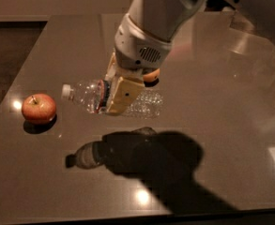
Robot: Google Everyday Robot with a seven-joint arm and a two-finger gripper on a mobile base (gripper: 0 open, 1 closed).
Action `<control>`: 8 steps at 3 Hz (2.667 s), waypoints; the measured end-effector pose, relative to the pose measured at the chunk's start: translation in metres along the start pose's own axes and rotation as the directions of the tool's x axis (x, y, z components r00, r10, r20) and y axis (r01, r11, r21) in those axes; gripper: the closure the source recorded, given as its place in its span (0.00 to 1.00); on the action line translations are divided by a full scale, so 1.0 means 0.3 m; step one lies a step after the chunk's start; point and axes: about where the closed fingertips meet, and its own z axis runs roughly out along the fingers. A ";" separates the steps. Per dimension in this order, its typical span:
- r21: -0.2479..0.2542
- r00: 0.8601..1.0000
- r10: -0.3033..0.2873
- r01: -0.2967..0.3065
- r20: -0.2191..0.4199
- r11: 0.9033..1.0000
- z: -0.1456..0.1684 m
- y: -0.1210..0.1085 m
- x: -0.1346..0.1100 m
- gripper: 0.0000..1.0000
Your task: Place water bottle upright
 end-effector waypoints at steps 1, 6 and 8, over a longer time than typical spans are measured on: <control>0.035 0.982 0.071 -0.078 0.174 0.996 -0.040 -0.019 0.007 1.00; 0.169 0.570 0.109 -0.412 0.814 0.895 -0.095 -0.063 0.119 1.00; 0.236 0.519 0.048 -0.467 0.853 0.852 -0.083 -0.060 0.175 1.00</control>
Offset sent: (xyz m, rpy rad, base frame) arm 0.0352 -0.0342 0.0269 0.5530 0.0864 -0.3656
